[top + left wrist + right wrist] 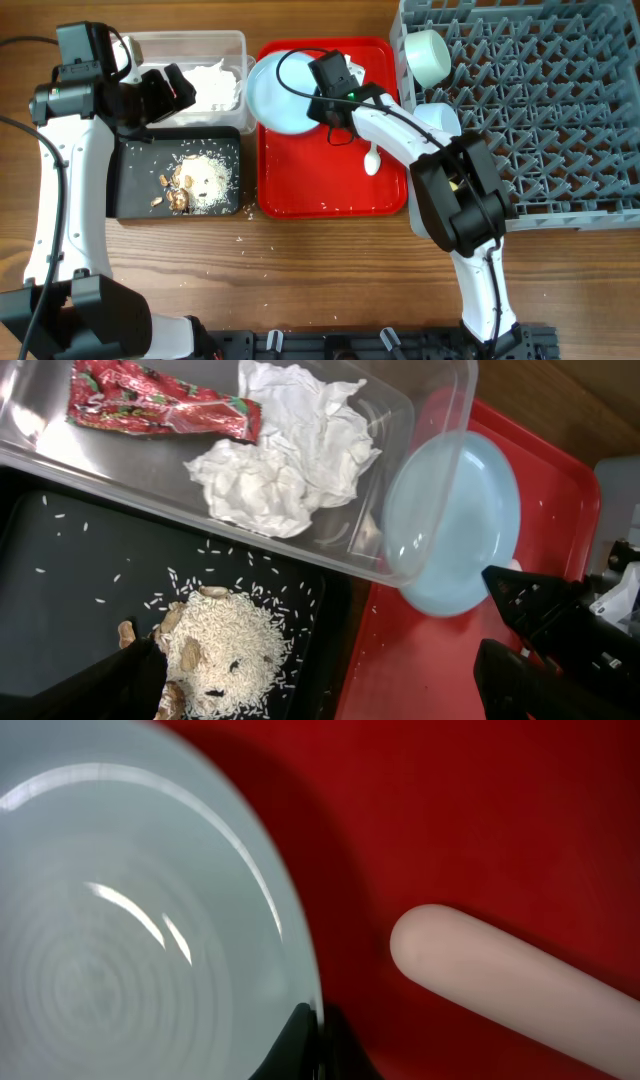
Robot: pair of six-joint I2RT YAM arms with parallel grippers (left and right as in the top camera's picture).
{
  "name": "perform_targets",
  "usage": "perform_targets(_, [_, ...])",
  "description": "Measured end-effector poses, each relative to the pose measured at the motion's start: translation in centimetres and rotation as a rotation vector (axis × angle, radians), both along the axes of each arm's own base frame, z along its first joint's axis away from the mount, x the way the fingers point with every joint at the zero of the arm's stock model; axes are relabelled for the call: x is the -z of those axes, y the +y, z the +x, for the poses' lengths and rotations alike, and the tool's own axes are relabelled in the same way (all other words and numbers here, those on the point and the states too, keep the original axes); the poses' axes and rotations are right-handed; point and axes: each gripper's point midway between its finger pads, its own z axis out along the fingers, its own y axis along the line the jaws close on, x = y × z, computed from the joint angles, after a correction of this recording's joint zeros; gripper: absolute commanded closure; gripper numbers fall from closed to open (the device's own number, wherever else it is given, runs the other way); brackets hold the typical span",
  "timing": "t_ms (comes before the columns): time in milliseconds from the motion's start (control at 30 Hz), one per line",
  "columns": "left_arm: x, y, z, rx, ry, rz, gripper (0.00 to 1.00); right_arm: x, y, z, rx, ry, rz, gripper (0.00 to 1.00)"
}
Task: Sort waste into correct bins and load items into the dishwasher rack
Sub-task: 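Grasp the light blue plate's rim with the right gripper, then stand the light blue plate upright in the dish rack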
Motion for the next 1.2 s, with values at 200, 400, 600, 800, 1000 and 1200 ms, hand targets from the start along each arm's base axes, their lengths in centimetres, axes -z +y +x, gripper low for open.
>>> perform_targets(200, [0.0,0.0,0.0,0.000,0.000,0.000,0.00,-1.7,-0.9,0.5,-0.028,-0.021,-0.003,0.96])
perform_targets(400, [0.0,0.0,0.0,0.000,0.000,0.000,0.00,-20.0,-7.3,2.5,0.023,-0.394,-0.092,0.96])
perform_targets(600, [0.0,0.0,0.0,0.000,0.000,0.000,0.00,-37.2,-22.3,-1.2,0.365,-0.730,-0.485,0.96])
perform_targets(800, [0.0,0.0,0.0,0.000,0.000,0.000,0.00,-34.1,-31.6,-1.1,0.337,-0.441,-1.076,0.96])
perform_targets(1000, [0.0,0.0,0.0,0.000,0.000,0.000,0.00,-28.9,-33.3,1.3,0.118,-0.210,-1.303,0.96])
perform_targets(1200, [0.0,0.0,0.0,0.000,0.000,0.000,0.00,-25.1,-32.9,3.9,0.015,-0.148,-1.373,0.96])
